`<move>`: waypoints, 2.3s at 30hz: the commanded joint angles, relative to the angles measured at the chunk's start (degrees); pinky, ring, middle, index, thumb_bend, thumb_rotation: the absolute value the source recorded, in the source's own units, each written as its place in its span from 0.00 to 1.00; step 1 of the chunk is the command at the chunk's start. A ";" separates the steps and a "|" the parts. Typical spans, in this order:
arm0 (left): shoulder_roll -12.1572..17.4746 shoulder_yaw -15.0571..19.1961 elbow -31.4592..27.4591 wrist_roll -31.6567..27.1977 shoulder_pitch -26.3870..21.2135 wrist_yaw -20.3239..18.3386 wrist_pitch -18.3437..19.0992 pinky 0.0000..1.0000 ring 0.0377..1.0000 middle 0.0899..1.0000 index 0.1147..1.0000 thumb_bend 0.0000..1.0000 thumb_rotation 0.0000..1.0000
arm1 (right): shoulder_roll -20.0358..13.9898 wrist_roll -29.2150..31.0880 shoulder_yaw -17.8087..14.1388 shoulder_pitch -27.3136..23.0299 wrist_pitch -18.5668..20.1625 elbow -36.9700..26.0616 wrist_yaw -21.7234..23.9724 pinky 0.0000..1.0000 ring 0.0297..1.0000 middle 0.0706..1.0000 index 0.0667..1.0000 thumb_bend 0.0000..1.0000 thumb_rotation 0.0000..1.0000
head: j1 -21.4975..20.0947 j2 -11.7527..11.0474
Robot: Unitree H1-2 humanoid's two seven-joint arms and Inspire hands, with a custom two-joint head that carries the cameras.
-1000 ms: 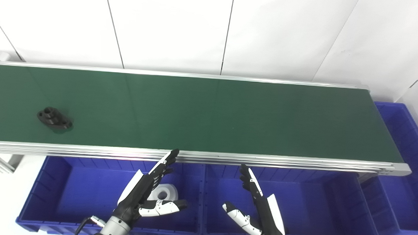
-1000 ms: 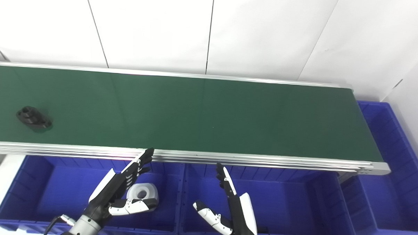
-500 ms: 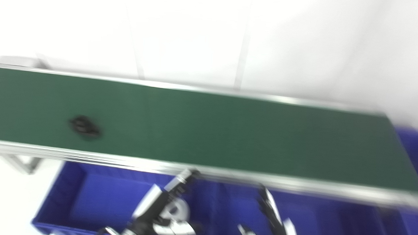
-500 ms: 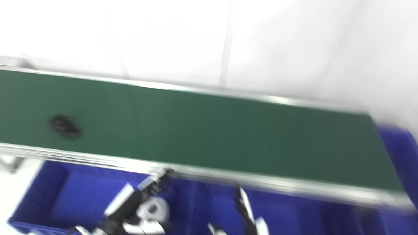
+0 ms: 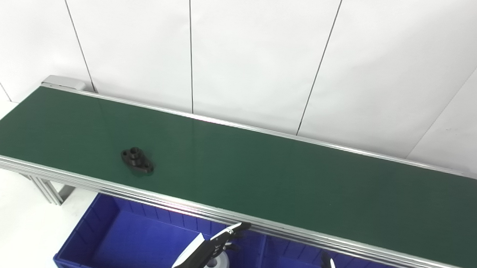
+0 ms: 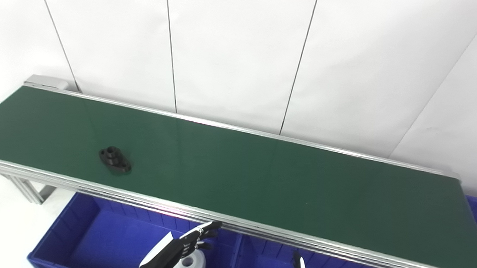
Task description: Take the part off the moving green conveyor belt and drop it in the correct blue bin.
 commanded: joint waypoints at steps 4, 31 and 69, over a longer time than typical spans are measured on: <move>-0.69 -0.10 -0.11 0.12 -0.92 1.19 -3.47 0.77 0.87 0.92 0.88 0.85 0.25 | 0.38 0.43 -0.31 -0.23 -2.91 -0.59 -0.40 0.96 0.97 0.98 1.00 0.71 0.75 | -0.22 -0.76; -1.81 -0.58 2.90 1.01 -2.17 2.01 -5.75 0.80 0.90 0.93 0.89 0.85 0.24 | -2.99 3.19 1.79 -2.03 -4.11 -2.90 -7.50 0.84 0.89 0.91 0.95 0.74 0.75 | -8.65 -0.80; 3.27 2.68 -5.45 -8.63 -2.39 -3.57 4.10 0.93 0.99 1.00 0.97 0.80 0.45 | 1.16 -10.77 0.71 -37.19 38.46 -15.27 11.07 0.71 0.77 0.80 0.85 0.83 0.47 | -26.08 14.22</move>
